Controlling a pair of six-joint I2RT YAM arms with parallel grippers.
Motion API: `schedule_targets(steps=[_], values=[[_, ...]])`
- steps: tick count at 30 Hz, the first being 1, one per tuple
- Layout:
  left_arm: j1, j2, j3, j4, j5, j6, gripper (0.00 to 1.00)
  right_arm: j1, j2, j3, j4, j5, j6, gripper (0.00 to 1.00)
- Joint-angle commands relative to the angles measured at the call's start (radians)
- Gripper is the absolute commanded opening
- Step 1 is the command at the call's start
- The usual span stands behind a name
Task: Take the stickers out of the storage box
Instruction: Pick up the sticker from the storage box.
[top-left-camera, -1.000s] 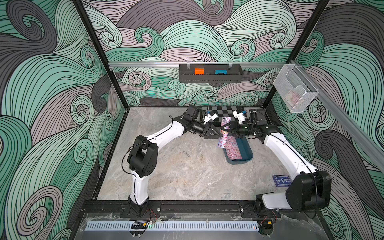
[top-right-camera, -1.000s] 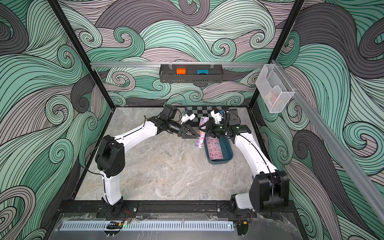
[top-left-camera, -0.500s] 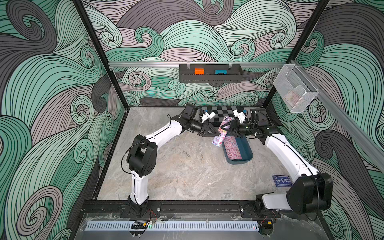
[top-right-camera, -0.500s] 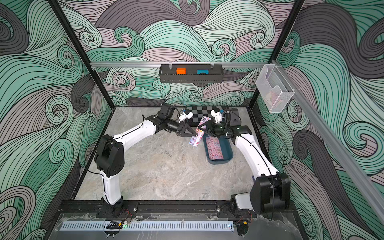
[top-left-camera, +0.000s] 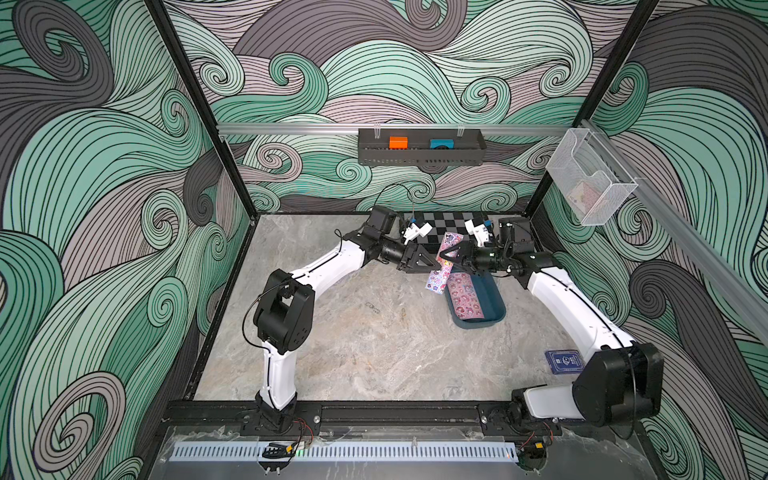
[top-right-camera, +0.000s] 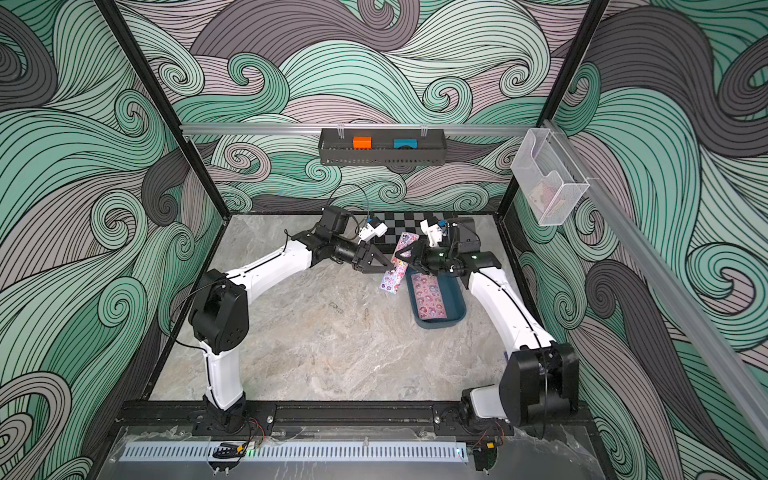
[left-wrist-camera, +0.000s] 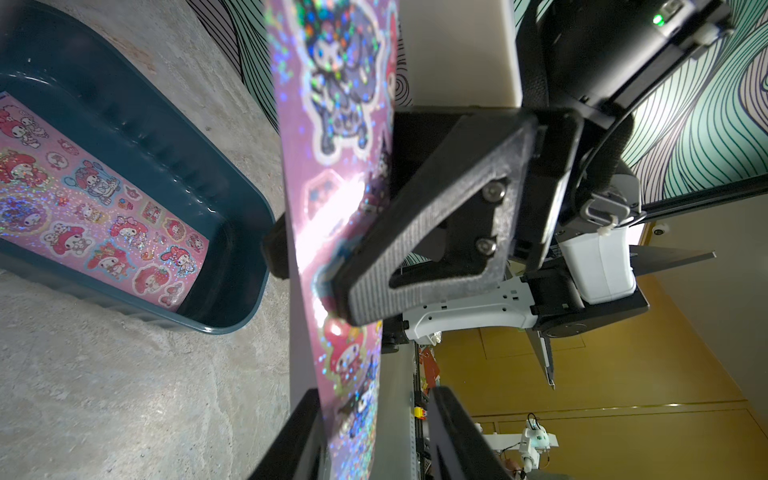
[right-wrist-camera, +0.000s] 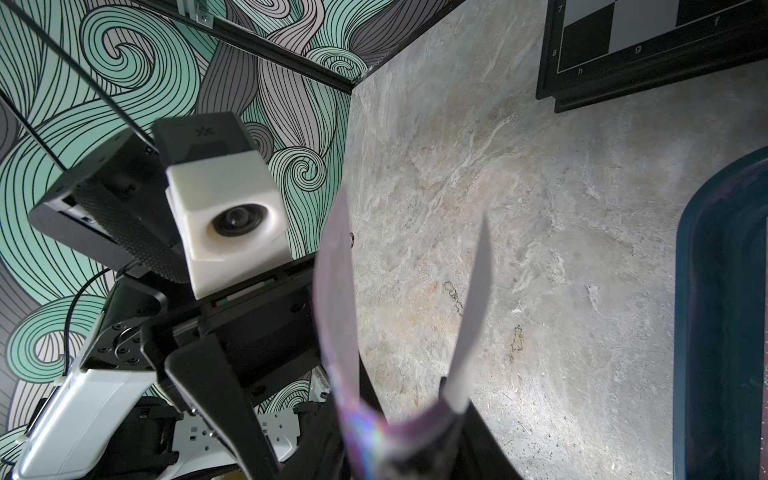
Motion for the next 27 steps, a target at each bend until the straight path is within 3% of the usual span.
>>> schedule_targets(steps=[1, 7, 11, 14, 18, 21, 24, 27], values=[[-0.002, 0.022, 0.02, -0.015, 0.027, 0.016, 0.44, 0.005, -0.002, -0.006, 0.032, -0.02, 0.018, 0.36], [-0.002, 0.026, 0.017, 0.02, 0.038, -0.013, 0.36, 0.008, 0.002, -0.007, 0.057, -0.028, 0.033, 0.36], [-0.002, 0.026, 0.012, 0.039, 0.046, -0.026, 0.08, 0.012, 0.012, -0.006, 0.059, -0.026, 0.03, 0.36], [0.003, 0.025, 0.012, 0.037, 0.046, -0.028, 0.0, 0.01, 0.013, -0.009, 0.057, -0.013, 0.026, 0.4], [0.028, 0.009, -0.009, 0.043, 0.018, -0.04, 0.0, 0.0, 0.01, -0.019, 0.058, 0.006, 0.033, 0.64], [0.067, -0.012, -0.069, 0.152, 0.011, -0.117, 0.0, -0.008, 0.007, -0.033, 0.081, 0.003, 0.056, 0.71], [0.112, -0.035, -0.159, 0.369, 0.012, -0.283, 0.0, -0.01, 0.005, -0.075, 0.205, -0.02, 0.133, 0.78], [0.125, -0.042, -0.183, 0.471, 0.025, -0.381, 0.0, 0.012, 0.021, -0.117, 0.347, -0.049, 0.233, 0.85]])
